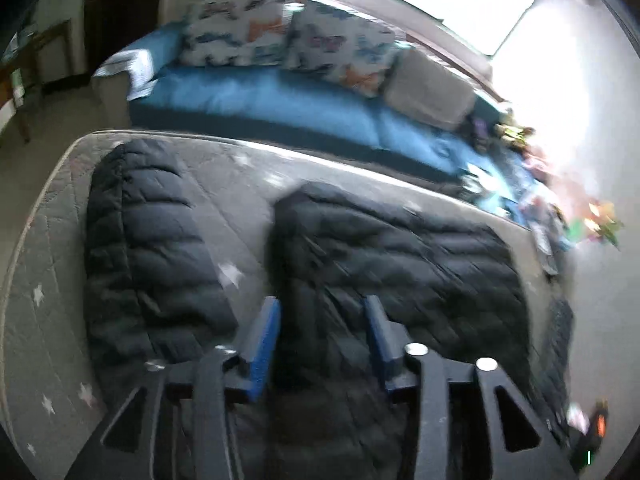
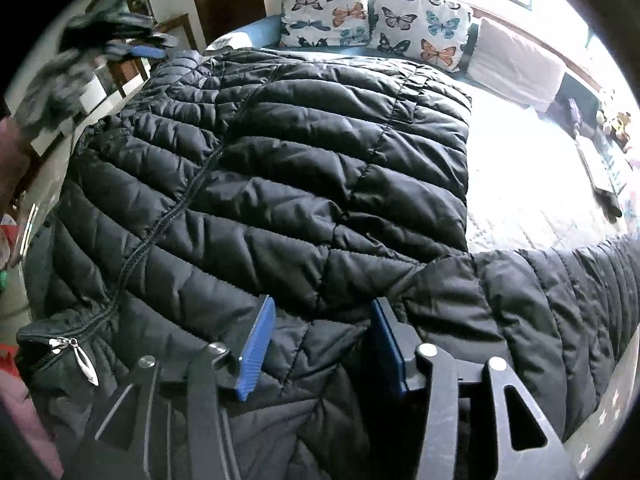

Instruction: Fold large clothes

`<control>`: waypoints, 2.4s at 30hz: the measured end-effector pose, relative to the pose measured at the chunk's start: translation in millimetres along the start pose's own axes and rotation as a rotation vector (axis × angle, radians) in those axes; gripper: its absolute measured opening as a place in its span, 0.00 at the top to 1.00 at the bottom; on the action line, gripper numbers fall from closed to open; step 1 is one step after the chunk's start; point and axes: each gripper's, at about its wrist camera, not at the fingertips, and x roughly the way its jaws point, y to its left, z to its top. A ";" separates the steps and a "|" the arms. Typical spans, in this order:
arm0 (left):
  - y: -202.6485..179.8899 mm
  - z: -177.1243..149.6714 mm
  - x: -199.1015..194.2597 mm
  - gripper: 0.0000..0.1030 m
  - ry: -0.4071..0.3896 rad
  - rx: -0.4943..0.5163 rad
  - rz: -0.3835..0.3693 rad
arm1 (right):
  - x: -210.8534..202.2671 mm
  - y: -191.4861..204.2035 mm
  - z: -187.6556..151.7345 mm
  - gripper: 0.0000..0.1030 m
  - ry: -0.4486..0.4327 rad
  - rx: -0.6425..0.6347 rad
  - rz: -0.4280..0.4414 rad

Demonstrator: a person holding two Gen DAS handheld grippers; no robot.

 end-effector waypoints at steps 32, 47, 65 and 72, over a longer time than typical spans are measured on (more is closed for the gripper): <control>178.2 -58.7 -36.6 0.27 -0.130 -0.361 0.077 | 29.7 20.7 6.9 0.05 0.068 -0.072 -0.038; 249.1 -25.6 18.1 0.88 -0.243 -0.521 -0.024 | 36.5 25.2 8.0 0.00 0.070 -0.071 -0.040; 243.8 -24.6 -162.5 0.93 -0.614 -0.428 0.060 | 37.2 29.8 11.1 0.00 0.085 -0.091 -0.069; 204.9 -31.0 -172.6 0.66 -0.389 -0.341 0.002 | 35.3 33.5 9.9 0.00 0.062 -0.086 -0.069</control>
